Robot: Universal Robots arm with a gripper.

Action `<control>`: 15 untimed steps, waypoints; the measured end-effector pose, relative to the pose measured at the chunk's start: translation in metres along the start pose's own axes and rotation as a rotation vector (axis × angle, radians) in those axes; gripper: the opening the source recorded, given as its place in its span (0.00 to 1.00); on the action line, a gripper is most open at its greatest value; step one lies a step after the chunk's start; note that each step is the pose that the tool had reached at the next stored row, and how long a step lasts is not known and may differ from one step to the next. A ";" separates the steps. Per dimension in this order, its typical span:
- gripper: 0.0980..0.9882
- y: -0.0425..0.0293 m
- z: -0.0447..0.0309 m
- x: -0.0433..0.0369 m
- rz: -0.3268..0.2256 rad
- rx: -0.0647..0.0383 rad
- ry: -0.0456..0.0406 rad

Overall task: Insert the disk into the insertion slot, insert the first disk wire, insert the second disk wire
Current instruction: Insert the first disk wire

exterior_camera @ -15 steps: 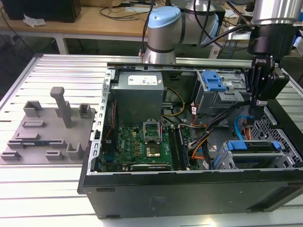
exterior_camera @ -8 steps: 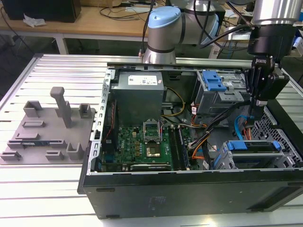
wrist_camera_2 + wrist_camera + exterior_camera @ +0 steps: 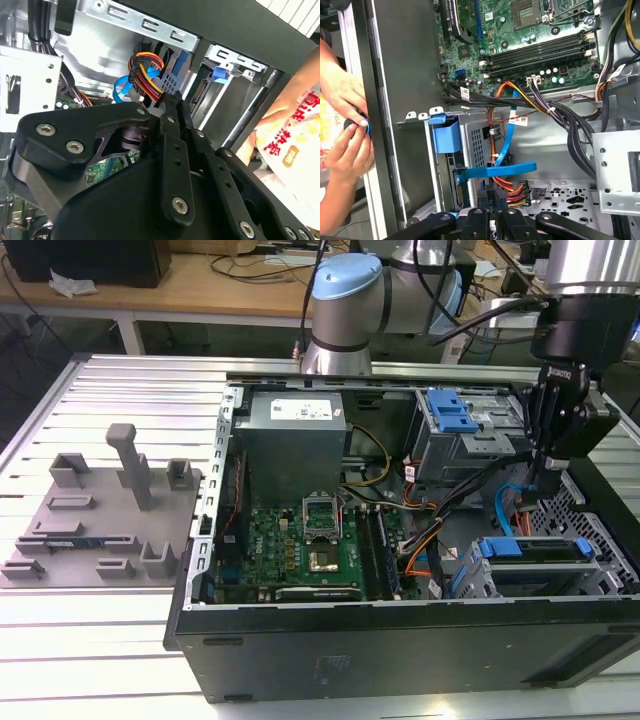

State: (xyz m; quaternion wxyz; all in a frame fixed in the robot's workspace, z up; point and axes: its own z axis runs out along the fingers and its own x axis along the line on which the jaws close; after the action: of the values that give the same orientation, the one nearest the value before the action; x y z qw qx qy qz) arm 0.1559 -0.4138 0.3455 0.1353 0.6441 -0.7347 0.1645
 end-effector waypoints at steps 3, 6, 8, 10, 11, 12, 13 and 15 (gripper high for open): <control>0.07 -0.0010 -0.0025 0.0072 0.000 -0.009 -0.0561; 0.07 -0.0020 -0.0043 0.0144 0.000 -0.018 -0.1122; 0.07 -0.0028 -0.0053 0.0204 0.001 -0.022 -0.1440; 0.07 -0.0036 -0.0040 0.0266 0.001 -0.024 -0.1585; 0.07 -0.0040 -0.0028 0.0295 0.001 -0.024 -0.1609; 0.07 -0.0044 -0.0013 0.0327 0.001 -0.025 -0.1625; 0.07 -0.0050 0.0007 0.0371 0.001 -0.025 -0.1645; 0.07 -0.0059 0.0040 0.0441 0.001 -0.026 -0.1691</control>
State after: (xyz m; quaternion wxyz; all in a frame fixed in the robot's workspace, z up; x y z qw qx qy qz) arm 0.1559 -0.4560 0.3604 0.0810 0.6536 -0.7458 0.1000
